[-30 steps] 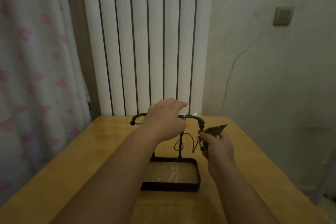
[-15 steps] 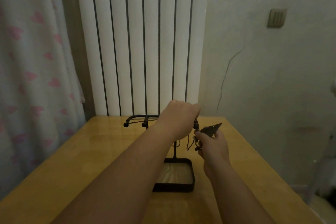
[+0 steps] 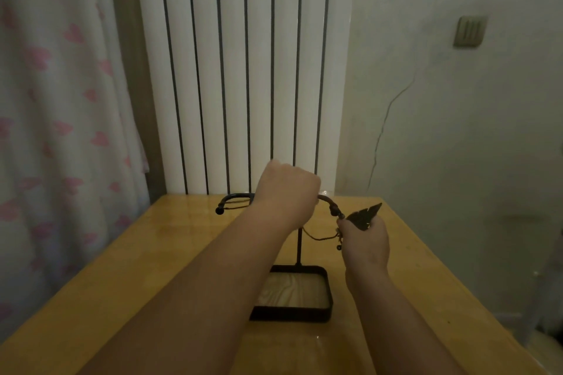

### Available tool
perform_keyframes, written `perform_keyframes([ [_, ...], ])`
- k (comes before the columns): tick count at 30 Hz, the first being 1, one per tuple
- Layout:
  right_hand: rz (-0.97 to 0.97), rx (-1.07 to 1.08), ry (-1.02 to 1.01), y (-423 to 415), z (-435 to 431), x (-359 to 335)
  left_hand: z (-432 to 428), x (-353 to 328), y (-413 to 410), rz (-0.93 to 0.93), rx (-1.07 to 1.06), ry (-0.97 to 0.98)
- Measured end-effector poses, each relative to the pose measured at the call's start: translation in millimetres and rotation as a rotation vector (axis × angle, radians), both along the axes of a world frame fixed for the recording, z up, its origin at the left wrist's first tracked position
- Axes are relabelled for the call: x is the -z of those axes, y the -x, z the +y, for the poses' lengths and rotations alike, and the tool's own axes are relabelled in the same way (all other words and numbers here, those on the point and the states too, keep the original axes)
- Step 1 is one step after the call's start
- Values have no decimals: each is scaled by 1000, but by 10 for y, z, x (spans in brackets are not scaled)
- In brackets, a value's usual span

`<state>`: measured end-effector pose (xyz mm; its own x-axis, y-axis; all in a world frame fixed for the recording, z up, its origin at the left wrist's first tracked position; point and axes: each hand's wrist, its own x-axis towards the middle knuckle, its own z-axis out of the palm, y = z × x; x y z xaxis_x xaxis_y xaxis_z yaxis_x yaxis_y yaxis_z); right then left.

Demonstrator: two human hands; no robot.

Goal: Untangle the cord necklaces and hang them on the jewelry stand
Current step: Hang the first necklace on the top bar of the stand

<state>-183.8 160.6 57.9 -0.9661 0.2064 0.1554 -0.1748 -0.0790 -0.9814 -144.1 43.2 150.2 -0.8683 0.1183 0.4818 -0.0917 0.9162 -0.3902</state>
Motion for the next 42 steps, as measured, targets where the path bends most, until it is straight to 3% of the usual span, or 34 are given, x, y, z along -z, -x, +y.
perform_keyframes([
  [11,-42,41,-11,-66,3,-60,-786,-131,-254,-92,-189,-396],
  [16,-41,41,-36,-73,1,-56,-937,-54,-386,-74,-36,-898],
  [23,-44,12,-43,-74,-20,2,-1100,189,-492,64,-28,-1061],
  [27,-50,4,-47,-91,-21,10,-1159,304,-546,175,93,-1492],
  [32,-58,11,-58,-92,-24,1,-1258,430,-584,231,230,-1862],
  [34,-60,9,-74,-90,-33,-1,-1264,492,-597,263,250,-1900],
  [38,-69,14,-100,-88,-61,-7,-1197,622,-577,357,117,-1787],
  [42,-64,0,-74,-113,-53,10,-1191,706,-542,366,198,-1951],
])
